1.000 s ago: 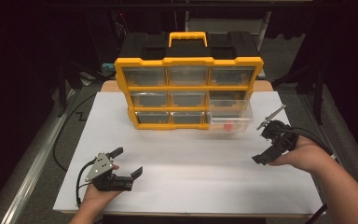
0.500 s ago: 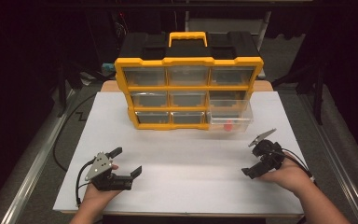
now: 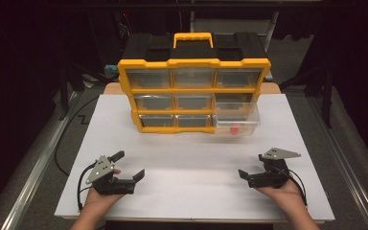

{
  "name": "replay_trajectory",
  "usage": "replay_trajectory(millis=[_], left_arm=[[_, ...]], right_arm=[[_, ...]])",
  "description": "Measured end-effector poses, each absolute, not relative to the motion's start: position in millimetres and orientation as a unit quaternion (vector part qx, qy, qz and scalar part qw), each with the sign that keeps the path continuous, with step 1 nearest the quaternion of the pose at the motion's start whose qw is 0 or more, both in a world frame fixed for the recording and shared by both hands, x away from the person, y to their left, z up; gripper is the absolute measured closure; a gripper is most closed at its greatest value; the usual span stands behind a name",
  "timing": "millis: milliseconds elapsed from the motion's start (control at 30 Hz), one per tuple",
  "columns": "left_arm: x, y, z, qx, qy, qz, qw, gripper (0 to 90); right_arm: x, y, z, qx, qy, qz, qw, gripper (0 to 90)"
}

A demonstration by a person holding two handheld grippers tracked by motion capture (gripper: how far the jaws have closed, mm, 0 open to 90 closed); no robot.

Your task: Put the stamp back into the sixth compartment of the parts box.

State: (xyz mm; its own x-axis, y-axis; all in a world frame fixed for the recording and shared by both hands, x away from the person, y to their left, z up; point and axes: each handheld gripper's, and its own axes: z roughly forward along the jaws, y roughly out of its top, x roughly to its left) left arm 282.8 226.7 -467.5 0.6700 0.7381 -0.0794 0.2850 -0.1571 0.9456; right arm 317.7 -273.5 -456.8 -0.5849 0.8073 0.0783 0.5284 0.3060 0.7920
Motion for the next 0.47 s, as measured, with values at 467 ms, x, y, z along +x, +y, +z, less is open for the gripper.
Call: replay_trajectory(millis=[467], left_arm=[[282.3,232.8,-467.5,0.727,0.37,0.216,0.537,0.4]], right_arm=[[282.0,-296.5,-460.9,0.421,0.701,0.528,0.229,0.0]])
